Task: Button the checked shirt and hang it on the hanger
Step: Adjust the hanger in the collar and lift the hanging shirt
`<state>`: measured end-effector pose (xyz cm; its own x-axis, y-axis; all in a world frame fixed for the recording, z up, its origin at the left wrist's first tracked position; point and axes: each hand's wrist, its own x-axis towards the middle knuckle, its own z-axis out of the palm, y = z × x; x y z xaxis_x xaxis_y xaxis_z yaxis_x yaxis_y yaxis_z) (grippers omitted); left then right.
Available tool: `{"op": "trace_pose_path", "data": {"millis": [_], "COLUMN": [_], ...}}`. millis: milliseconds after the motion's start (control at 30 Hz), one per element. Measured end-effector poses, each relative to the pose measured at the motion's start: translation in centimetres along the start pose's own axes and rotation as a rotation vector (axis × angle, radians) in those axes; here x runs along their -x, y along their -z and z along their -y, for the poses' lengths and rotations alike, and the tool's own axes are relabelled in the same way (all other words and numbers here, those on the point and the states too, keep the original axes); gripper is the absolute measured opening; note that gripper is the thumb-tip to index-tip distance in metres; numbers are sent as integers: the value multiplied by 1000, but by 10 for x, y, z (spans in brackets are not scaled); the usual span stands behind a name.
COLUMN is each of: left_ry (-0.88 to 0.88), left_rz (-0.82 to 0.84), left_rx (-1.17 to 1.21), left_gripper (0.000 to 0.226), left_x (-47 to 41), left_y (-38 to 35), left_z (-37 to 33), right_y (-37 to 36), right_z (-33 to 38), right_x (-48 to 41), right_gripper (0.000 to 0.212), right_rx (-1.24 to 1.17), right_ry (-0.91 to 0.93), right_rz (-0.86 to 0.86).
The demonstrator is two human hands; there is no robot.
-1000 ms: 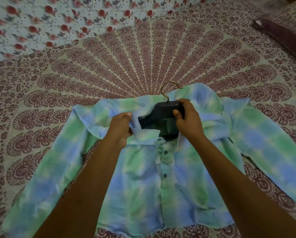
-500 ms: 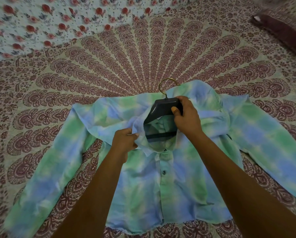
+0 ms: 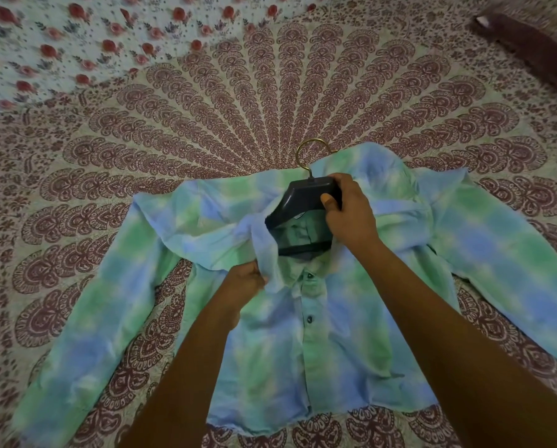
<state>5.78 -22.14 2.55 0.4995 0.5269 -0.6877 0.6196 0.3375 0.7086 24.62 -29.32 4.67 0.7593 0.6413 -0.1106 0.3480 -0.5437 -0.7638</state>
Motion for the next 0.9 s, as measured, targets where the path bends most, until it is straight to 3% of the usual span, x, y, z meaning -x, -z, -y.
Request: {"op": "trace_pose_path", "data": {"millis": [100,167,233,300,367,400,467,533,600,667,767,867,900], "left_ry": [-66,-6,64,28,-180,-310,-546,-675,-666,-598,-562,-615,-670], "left_rz": [212,201,23,-300,-615,-692,-615,-358,-188,-124,-45,-42,-84], "left_rx": [531,476,127,-35,-118,-157,-228,-345,-424,-435,-499,-526,-534], "left_gripper": [29,28,27,30,20,18,37,62,82,92,84,52,59], "left_x": [4,0,-7,-15,-12,-11,-12,-19,-30,-41,-53,-50,-47], "left_y": [1,-1,-5,-3,3,6,13,17,19,19,19,19,19], "left_z": [-6,-5,2,9,6,2,-12,-29,-39,-44,-46,-49,-49], "right_y": [-1,-1,-1,0,1,1,1,1,1,2,5,11,15], "right_z": [-1,0,-1,-4,-8,-9,-9,-8,-8,-10,-12,-10,-7], "right_x": [-1,-1,-2,-1,2,3,6,6,7,8,12,18,20], "right_gripper": [34,34,34,35,37,39,45,48,48,49,51,53,56], "right_rx": [0,-2,-14,-38,-60,-66,-71,-80,-87,-97,-113,-126,-134], "right_ry": [4,5,5,10,32,45,62,68,67,48,19,56,72], "right_rz": [5,6,9,17,17,15,7,3,4,10,28,17,0]}}
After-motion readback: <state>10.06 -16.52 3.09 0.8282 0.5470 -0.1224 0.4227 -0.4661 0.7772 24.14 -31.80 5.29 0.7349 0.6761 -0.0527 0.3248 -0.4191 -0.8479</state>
